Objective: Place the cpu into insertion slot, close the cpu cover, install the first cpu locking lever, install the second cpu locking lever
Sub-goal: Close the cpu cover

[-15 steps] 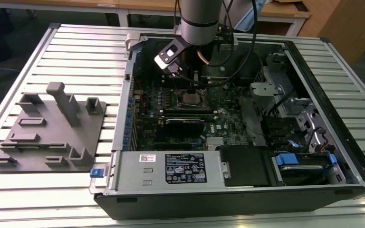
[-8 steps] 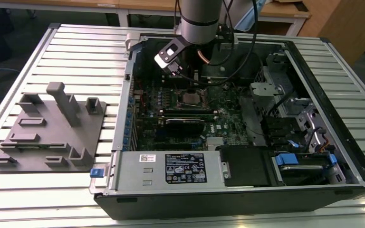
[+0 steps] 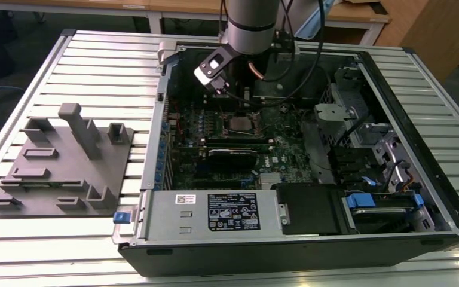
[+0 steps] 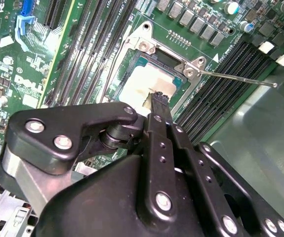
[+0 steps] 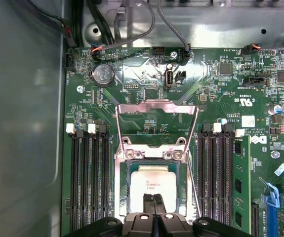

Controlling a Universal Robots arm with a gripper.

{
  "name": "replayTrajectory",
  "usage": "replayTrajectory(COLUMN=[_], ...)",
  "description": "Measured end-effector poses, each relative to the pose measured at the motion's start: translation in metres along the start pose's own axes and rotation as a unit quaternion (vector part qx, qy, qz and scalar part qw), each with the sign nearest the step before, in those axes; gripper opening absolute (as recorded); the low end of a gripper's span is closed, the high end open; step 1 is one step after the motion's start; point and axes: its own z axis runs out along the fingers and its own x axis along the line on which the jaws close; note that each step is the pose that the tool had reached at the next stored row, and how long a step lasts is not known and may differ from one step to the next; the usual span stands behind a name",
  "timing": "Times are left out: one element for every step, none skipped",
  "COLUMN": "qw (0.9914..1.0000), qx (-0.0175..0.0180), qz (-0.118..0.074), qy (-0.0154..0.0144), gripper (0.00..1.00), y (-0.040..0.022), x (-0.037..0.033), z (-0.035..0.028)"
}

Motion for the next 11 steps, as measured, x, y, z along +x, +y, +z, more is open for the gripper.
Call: replayTrajectory(qw=[1.00000,1.00000,1.00000,1.00000,1.00000,1.00000,1.00000,1.00000,1.00000,1.00000,1.00000], qx=[0.0000,0.0000,0.0000,0.0000,0.0000,0.0000,0.0000,0.0000,0.0000,0.0000,0.0000], qz=[0.000,0.000,0.000,0.000,0.000,0.000,0.000,0.000,0.000,0.000,0.000], qy=[0.0000,0.0000,0.0000,0.0000,0.0000,0.0000,0.0001,0.0000,0.0000,0.0000,0.0000], gripper=[0.11,0.11,0.11,0.11,0.11,0.11,0.11,0.11,0.11,0.11,0.11], y=[0.0000,0.0001,0.0001,0.0001,0.0002,0.0002,0.0003,0.0003,0.0003,0.0004,0.0004], x=[0.0000,0.0001,0.0001,0.0001,0.0001,0.0002,0.0002,0.0002,0.0002,0.0003,0.0003], z=[-0.0007,-0.0016,-0.0026,-0.0036,-0.0048,-0.0059,-0.0069,-0.0079,-0.0088,-0.0099,-0.0108])
